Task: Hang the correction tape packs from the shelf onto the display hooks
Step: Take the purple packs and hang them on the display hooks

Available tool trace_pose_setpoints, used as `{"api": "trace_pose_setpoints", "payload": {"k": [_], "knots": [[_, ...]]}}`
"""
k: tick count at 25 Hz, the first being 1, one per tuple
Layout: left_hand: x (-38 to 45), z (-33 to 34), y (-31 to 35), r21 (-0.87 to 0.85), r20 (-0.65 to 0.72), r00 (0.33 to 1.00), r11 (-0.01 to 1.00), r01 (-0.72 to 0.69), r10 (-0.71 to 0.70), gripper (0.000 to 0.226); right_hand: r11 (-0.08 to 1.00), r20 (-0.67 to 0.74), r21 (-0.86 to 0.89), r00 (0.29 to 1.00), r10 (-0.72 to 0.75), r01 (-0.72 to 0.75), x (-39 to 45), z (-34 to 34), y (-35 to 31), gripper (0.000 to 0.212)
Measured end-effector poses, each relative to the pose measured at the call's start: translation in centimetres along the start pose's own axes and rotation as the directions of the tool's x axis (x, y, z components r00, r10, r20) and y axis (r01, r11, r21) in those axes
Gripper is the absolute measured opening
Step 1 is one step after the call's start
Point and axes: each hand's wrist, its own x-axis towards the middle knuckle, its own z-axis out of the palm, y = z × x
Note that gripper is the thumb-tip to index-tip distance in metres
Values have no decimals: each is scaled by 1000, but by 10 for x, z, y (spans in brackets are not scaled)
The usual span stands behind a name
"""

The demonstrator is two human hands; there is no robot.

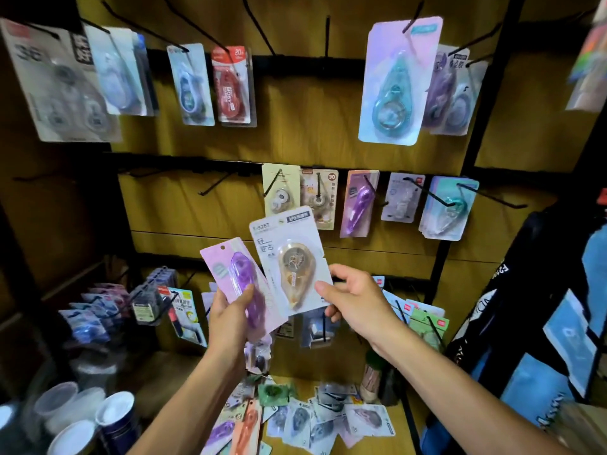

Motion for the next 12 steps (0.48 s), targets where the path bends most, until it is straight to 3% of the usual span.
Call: {"api": "trace_pose_setpoints", "payload": {"k": [6,12], "knots": [[12,-37,25,167,-32,994,981,-98,105,28,988,16,-101,993,-120,121,32,76,-54,9],[35,-74,32,170,-52,994,982,-84,95,19,975,-131,-201,984,-124,96,65,115,-65,8]]}}
